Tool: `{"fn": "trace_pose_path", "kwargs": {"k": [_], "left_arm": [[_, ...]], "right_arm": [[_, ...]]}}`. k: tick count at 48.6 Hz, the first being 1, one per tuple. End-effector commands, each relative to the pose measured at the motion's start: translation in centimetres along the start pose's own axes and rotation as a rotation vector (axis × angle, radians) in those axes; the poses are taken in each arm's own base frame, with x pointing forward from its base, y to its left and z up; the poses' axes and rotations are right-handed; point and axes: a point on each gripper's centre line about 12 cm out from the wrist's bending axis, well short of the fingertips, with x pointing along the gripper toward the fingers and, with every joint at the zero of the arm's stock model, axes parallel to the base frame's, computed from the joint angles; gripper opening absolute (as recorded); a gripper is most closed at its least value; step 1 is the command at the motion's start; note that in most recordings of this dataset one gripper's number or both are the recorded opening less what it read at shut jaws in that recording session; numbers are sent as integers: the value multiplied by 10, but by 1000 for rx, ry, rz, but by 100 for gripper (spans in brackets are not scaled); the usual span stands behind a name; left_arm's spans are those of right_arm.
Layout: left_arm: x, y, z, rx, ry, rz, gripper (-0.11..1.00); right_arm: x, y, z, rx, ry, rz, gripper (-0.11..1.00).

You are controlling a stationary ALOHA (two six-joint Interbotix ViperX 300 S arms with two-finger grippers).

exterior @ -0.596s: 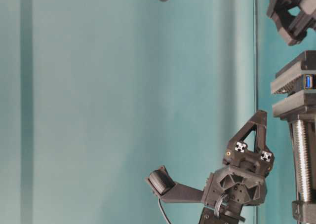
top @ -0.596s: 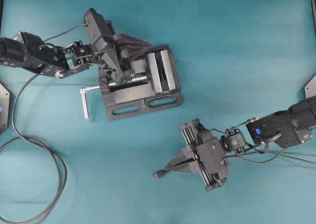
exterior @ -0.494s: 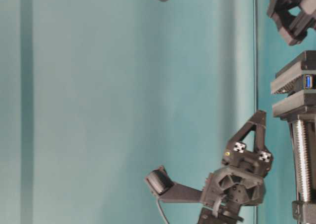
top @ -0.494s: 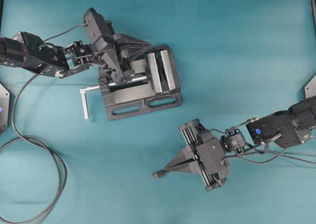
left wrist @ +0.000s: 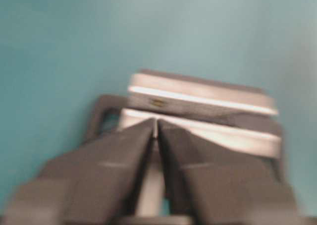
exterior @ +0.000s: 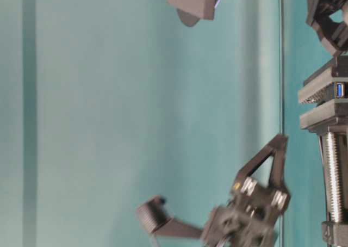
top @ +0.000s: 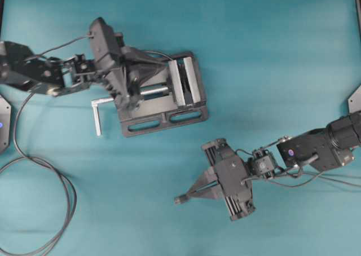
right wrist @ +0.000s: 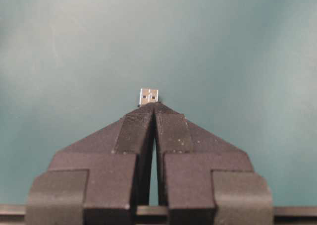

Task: Insert the USB cable into the fixed female connector.
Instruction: 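Retract the left gripper away from the vise to the left edge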

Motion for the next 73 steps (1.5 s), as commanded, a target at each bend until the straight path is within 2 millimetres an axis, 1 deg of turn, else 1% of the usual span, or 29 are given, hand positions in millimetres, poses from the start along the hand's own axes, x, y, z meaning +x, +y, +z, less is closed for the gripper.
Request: {"fn": "trace_pose_path", "kwargs": {"k": [1,3,7,10,12,13,14,18,21,22,24,30,32,38,44,48,57,70,73], "left_arm": [[-22,-13,19,5,-60,-43,50],[-31,-18,22,0,-69,-58,63],[-49,-29,29,-21,-80,-98,85],[-62,-35,35,-45,-86,-122,96],[-71,-40,36,-61,-89,-142,99],[-74,-42,36,-65,-89,-152,100],[-80,-44,38,-80,-96,-164,100],[-92,-50,38,-85,-116,-195,100],[-101,-53,36,-86,-124,-214,100],[-104,-54,34,-86,-123,-220,100],[-112,-56,31,-84,-128,-236,100],[-135,-53,24,-93,-143,-257,100],[-145,-53,21,-91,-143,-270,100],[-167,-49,12,-90,-106,-286,100],[-184,-45,8,-87,-37,-286,100],[-194,-43,5,-83,7,-284,100],[-204,-40,2,-85,16,-287,100],[-203,-36,-10,-108,30,-273,100],[-203,-35,-9,-108,24,-271,100]], "right_arm": [[1,1,9,-3,-29,3,0],[1,1,9,-3,-27,3,1],[0,1,8,0,-26,3,2],[1,1,9,3,-27,3,11],[2,0,10,5,-31,2,21],[2,0,10,9,-31,0,28],[3,0,10,16,-31,-4,34],[4,-3,10,46,-32,-22,58],[6,-3,6,51,-26,-22,73],[7,-3,5,51,-25,-22,76],[8,-3,3,56,-31,-21,76],[12,-3,-2,80,-62,-18,65],[13,-4,-5,90,-72,-20,66],[17,-5,-14,118,-79,-27,67],[21,-5,-18,124,-79,-29,67],[24,-4,-16,125,-85,-27,67],[24,0,-20,156,-90,-32,67],[29,13,-33,158,-88,-14,65],[29,14,-35,157,-85,-11,64]]}}
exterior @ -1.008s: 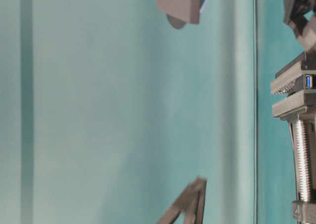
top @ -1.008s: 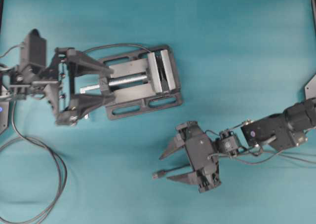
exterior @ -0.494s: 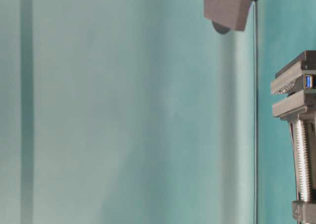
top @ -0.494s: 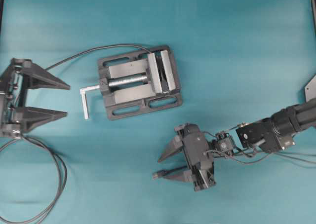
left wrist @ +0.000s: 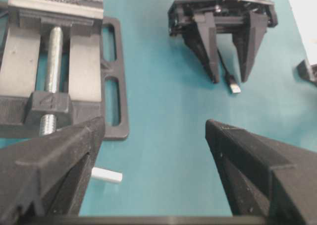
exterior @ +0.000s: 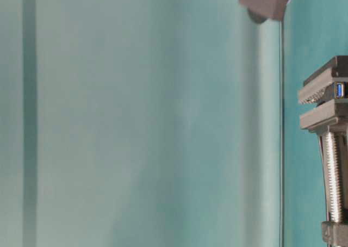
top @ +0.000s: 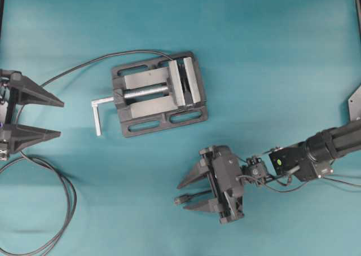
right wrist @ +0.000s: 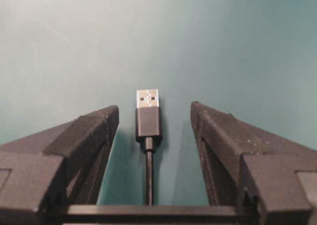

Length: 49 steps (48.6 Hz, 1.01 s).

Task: Insert the USB cable into the fixed female connector.
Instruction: 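Retract the left gripper away from the vise to the left edge, then rotate the right gripper holding the USB plug to point toward the vise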

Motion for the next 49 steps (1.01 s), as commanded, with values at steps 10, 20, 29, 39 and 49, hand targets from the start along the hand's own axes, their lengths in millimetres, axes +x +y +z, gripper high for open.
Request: {"fn": "trace_pose_path", "kwargs": {"k": [10,20,29,39,49], "left_arm": [[0,0,5,-15,-19,4,100],[0,0,7,-17,-25,2,100],[1,0,6,-15,-23,3,100],[0,0,6,-15,-23,3,100],[1,0,5,-15,-19,4,100]], "right_arm": [[-4,7,-1,-5,-2,16,52],[-10,10,-10,-27,23,26,30],[-5,13,-12,-35,42,30,30],[1,12,-16,-36,51,27,28],[2,16,-17,-65,54,40,21]]}}
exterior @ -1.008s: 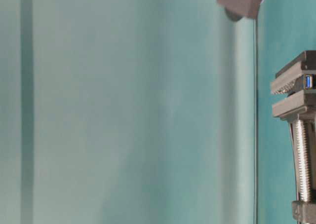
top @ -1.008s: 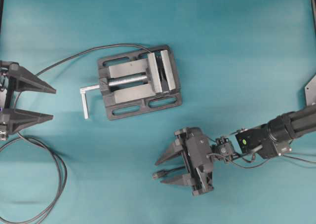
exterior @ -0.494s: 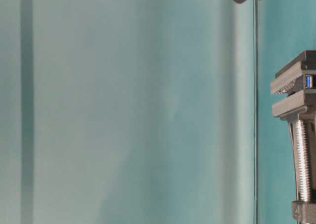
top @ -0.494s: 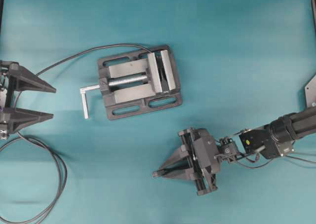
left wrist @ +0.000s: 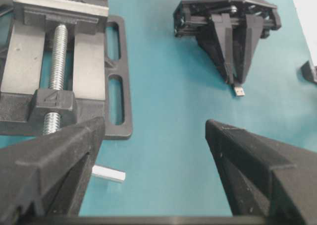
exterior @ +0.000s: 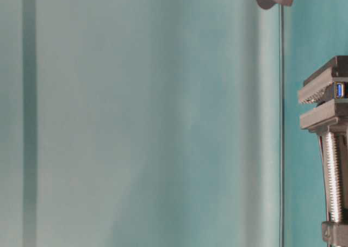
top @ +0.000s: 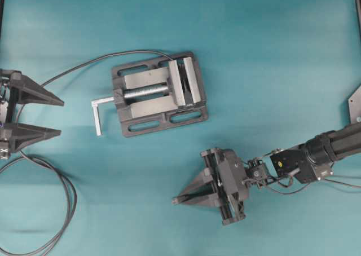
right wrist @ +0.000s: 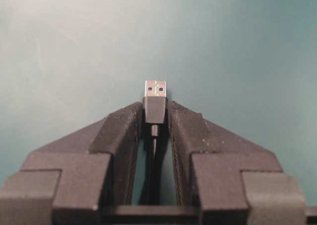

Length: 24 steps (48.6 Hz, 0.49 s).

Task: Insert the USB cable into the fixed female connector.
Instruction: 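Rotate the right gripper holding the USB plug to point toward the vise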

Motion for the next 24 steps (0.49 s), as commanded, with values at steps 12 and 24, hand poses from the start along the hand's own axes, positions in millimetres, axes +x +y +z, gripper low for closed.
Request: {"fn": "trace_pose_path", "kwargs": {"k": [12,24], "left_arm": [[1,0,2,-11,-8,0,100],[1,0,2,-11,-6,0,100]], "right_arm": [[4,13,-3,-43,18,33,21],[10,7,3,-37,14,17,22]]}}
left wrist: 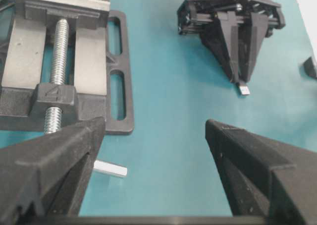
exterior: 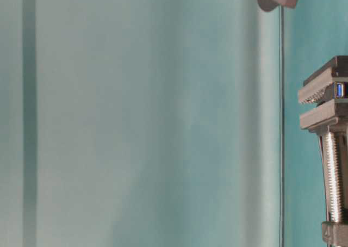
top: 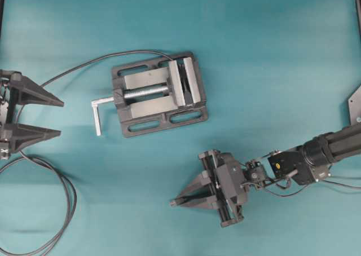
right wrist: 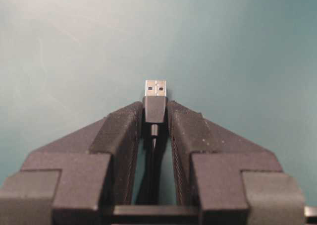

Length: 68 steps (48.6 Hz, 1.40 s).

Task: Insert the USB cable into the fixed female connector.
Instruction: 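Rotate the right gripper holding the USB plug to point toward the vise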

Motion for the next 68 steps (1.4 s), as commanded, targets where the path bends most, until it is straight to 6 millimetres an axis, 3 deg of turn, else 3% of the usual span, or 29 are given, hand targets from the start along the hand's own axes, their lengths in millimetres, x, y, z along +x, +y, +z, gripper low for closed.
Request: {"fn": "trace_pose_path", "kwargs": {"k": [1,13,22,35,44,53,68], "left_arm": [[1,-1,5,-10,-14,-1,100],[0,-1,4,-10,-14,-1,100],[1,0,3,-12,-11,0,100],[1,0,2,-13,-16,-1,100],[0,0,5,-28,-42,-5,100],[0,-1,7,-28,-60,-10,100],[0,1,2,-28,-43,-5,100]], "right_arm": [[4,5,2,-3,10,12,22],[3,-3,22,36,-45,-35,21],[-16,-8,36,155,-95,-160,21],[-39,-4,31,236,-105,-436,21],[-37,4,39,231,-125,-583,21],[-41,-1,46,245,-176,-755,21],[-9,-4,51,301,-215,-1015,22]]}}
